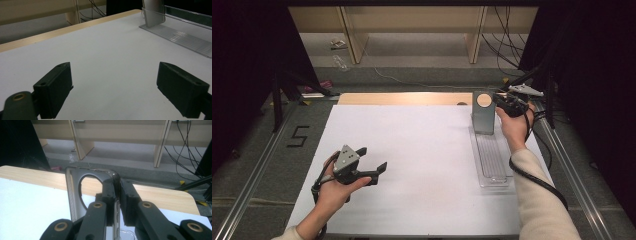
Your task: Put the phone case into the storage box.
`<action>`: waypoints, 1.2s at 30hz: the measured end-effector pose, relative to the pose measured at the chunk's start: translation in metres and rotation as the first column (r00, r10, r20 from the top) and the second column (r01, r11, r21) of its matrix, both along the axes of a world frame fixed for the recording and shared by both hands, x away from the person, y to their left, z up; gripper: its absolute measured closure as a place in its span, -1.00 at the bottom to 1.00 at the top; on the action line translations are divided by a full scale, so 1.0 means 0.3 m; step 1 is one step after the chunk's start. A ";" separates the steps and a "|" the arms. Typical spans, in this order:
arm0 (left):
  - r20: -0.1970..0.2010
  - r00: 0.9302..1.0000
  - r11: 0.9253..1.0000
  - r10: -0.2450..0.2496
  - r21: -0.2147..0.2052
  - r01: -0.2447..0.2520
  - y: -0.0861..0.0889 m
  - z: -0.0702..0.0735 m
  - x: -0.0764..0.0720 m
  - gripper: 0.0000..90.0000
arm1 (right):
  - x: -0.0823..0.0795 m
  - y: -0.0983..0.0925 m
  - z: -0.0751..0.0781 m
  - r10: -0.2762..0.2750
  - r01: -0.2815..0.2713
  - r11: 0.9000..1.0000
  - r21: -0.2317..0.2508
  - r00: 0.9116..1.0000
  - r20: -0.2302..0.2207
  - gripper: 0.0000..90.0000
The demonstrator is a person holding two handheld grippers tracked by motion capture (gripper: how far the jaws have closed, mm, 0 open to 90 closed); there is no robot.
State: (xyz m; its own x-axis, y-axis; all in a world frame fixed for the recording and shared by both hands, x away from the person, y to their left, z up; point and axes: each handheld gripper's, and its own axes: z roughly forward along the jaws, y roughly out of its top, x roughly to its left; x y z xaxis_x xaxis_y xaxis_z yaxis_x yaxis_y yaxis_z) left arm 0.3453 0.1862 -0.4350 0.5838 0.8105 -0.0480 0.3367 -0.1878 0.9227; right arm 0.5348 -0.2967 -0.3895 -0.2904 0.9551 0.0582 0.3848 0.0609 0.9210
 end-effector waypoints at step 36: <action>0.000 1.000 1.000 -0.001 0.000 0.001 0.000 0.000 0.000 -0.72 | 0.038 0.019 -0.025 -0.040 0.040 0.999 -0.032 0.999 -0.006 0.59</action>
